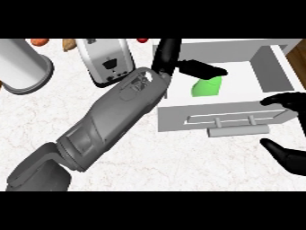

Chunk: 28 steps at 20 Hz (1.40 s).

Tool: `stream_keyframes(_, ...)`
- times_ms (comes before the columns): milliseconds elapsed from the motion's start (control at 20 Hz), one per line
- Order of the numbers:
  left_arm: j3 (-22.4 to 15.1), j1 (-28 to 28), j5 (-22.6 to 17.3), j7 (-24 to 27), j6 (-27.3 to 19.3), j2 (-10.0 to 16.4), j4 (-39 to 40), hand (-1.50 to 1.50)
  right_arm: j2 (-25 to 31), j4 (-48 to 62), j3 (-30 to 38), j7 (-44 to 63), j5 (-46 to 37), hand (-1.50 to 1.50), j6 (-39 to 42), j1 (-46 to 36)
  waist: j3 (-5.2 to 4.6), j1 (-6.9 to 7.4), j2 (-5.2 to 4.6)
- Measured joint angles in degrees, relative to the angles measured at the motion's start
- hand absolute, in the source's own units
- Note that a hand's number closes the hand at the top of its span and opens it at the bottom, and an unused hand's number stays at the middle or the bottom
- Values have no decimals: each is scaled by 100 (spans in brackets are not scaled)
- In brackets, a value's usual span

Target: Pick up the cup, place it into the drawer and close the drawer

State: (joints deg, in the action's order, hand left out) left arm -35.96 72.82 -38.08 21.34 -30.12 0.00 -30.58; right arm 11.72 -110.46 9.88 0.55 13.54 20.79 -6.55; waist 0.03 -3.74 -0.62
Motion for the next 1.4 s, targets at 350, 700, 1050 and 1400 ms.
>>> stream_keyframes(350,413,69,-82,-114,37,113,-239,-150,531,-522,-95,101,-416,150,474,396,-4,248,63)
stream_keyframes(700,721,-453,-99,-396,341,851,-961,-150,591,-810,-439,311,-1468,150,305,491,-6,413,90)
stream_keyframes(1050,906,-1239,-26,-844,361,1524,-2179,-150,469,-233,-831,-13,-2678,150,-80,332,-3,492,94)
stream_keyframes(1400,1150,-2298,-139,-888,721,2216,-3186,-150,525,609,-1594,-346,-4262,150,-538,-6,-6,604,81)
